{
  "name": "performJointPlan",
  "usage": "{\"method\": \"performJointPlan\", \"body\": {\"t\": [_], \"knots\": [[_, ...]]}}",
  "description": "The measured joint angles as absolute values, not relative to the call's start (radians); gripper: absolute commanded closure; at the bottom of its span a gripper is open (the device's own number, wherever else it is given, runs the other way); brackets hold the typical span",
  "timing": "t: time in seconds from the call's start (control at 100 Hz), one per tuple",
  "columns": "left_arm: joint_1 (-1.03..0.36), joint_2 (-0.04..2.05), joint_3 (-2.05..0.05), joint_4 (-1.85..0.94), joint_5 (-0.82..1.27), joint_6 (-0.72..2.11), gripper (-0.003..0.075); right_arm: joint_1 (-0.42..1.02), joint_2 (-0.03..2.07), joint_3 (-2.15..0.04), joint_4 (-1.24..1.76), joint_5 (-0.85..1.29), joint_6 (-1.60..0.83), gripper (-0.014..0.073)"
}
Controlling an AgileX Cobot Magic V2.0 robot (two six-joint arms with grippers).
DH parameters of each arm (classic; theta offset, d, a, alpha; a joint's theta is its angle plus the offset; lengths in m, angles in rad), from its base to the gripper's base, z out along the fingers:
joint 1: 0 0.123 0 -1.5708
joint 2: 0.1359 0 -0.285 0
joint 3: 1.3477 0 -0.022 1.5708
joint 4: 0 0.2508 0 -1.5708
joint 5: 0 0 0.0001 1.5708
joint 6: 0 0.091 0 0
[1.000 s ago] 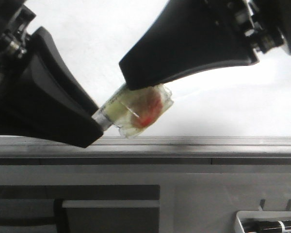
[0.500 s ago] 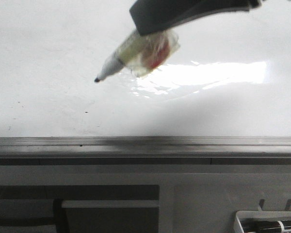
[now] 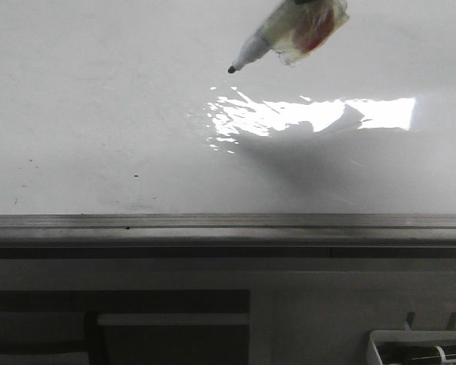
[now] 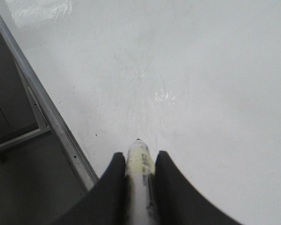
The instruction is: Write number 5 on whiteboard
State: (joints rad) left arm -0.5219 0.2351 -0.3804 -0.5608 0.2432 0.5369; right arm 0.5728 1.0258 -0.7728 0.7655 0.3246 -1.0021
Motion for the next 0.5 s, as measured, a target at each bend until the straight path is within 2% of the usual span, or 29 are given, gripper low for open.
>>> {"method": "performJointPlan", "body": {"t": [0.29,0.5], "knots": [[-0.504,0.228,-0.369,-0.574,0.25,0.537,0.0741,0.57,1.071,-0.773,0.766,0.186,-1.0,0.0639],[-0.504,0.228,-0.369,-0.576,0.253,0.537,0.0741,0.57,1.112,-0.773,0.766,0.162,-1.0,0.0639]]}}
